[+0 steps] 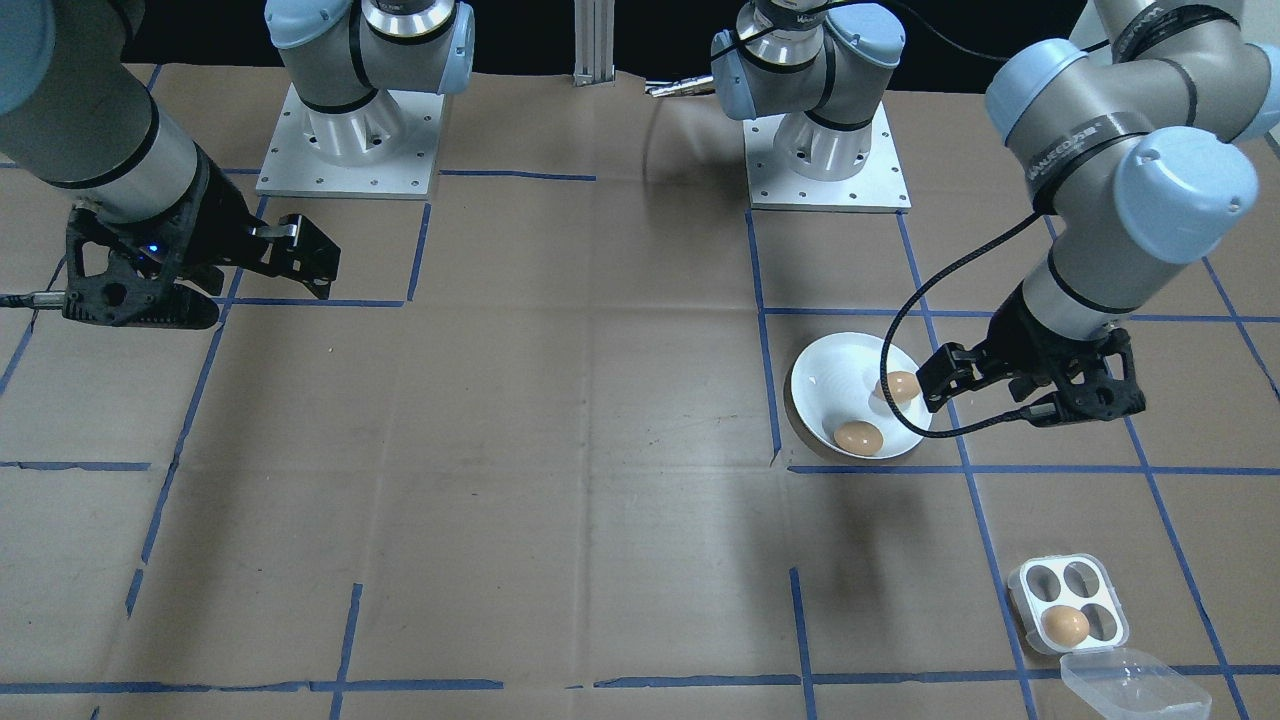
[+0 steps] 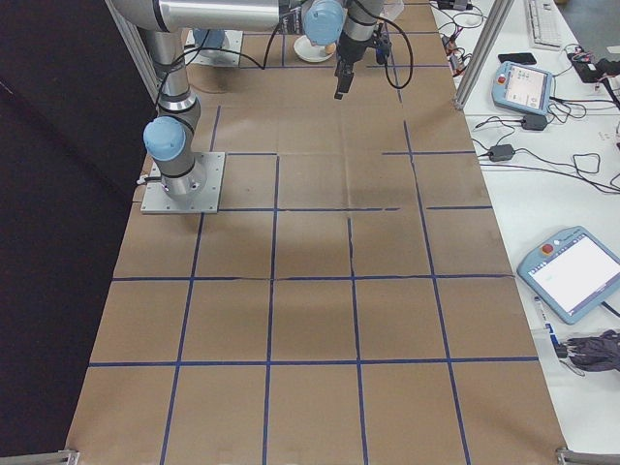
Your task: Place egg on plate
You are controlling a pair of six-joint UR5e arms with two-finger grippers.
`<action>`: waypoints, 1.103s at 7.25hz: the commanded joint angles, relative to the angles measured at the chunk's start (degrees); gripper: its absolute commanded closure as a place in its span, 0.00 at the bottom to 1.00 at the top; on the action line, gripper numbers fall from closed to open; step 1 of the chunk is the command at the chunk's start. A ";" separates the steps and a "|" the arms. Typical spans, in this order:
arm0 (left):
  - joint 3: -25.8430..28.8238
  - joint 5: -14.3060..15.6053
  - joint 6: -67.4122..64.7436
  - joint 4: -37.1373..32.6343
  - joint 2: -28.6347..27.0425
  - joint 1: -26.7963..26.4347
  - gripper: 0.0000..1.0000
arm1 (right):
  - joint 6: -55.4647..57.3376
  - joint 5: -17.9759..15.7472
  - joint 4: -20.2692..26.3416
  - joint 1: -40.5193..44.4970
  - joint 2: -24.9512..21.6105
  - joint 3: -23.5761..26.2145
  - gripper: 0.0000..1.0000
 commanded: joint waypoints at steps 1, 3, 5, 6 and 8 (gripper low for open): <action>7.54 -0.40 -0.67 -2.42 -4.64 0.77 0.00 | 0.00 0.03 0.00 0.00 -0.03 0.00 0.00; 17.62 0.03 3.18 -2.06 -13.76 2.51 0.00 | 0.00 0.03 0.00 0.00 -0.03 0.00 0.00; 28.44 0.04 9.22 -1.97 -23.69 5.50 0.00 | 0.00 0.03 0.00 0.00 0.06 0.00 0.00; 32.32 -0.05 10.92 -1.62 -28.27 6.21 0.00 | 0.00 -0.06 0.00 0.00 -0.03 0.00 0.00; 32.98 -0.14 11.99 1.61 -33.39 6.48 0.00 | 0.00 -0.06 0.00 0.00 -0.03 0.00 0.00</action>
